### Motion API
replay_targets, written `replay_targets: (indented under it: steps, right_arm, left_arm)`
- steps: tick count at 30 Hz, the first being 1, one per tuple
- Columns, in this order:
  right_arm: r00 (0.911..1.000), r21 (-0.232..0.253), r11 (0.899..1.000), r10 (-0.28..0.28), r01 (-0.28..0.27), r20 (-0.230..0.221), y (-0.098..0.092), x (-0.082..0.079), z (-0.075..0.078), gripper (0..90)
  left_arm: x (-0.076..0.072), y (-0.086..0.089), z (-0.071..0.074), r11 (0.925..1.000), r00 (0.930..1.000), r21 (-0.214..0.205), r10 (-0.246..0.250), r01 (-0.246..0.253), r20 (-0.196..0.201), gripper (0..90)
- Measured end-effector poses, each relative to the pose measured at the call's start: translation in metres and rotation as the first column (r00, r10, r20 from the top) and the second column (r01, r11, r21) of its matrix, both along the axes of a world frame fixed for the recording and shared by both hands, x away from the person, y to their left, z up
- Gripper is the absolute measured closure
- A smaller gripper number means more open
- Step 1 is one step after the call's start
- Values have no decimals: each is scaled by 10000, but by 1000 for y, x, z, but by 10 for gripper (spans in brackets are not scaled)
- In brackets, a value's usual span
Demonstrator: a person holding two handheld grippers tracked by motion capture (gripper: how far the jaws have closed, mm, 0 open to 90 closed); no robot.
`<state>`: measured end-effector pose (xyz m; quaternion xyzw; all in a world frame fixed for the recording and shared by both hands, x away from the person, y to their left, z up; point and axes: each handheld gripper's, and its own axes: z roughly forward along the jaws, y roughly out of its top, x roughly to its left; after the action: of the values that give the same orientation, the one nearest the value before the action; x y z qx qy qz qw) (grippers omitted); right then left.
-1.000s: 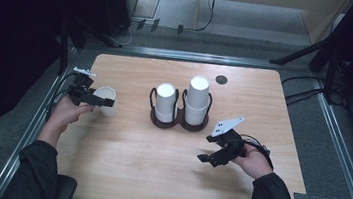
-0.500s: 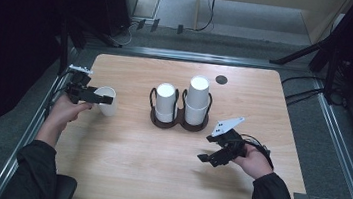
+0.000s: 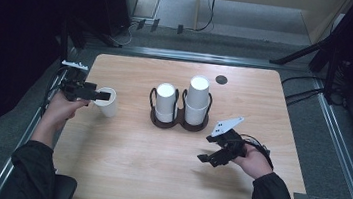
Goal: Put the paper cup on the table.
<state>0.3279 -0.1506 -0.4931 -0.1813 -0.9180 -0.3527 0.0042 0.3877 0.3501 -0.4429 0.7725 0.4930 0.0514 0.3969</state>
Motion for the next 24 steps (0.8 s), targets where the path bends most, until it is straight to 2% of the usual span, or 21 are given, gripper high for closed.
replay_targets:
  steps: [2,7,11,17,20,24]
  right_arm:
    - [10000,-14,10000,16,-16,-10,0,0,0,222]
    - [10000,-22,10000,7,-7,-5,0,-1,0,222]
    - [10000,-20,10000,56,-56,23,0,-1,0,222]
    - [10000,10,10000,17,-17,32,-1,0,1,222]
    - [10000,-5,10000,0,0,51,-2,-1,1,222]
    - [10000,27,10000,-17,17,78,-3,-1,2,222]
  left_arm:
    - [-1,-2,4,9999,9999,157,23,-25,109,30]
    - [-6,-7,13,9997,9990,210,-136,127,432,30]
    - [-9,-13,18,9991,9974,69,-430,427,586,30]
    - [-11,-31,22,9956,9946,364,-888,869,532,30]
    - [-12,-41,23,9941,9945,581,-944,918,449,30]
    - [-16,-56,24,9884,9892,668,-1395,1364,453,31]
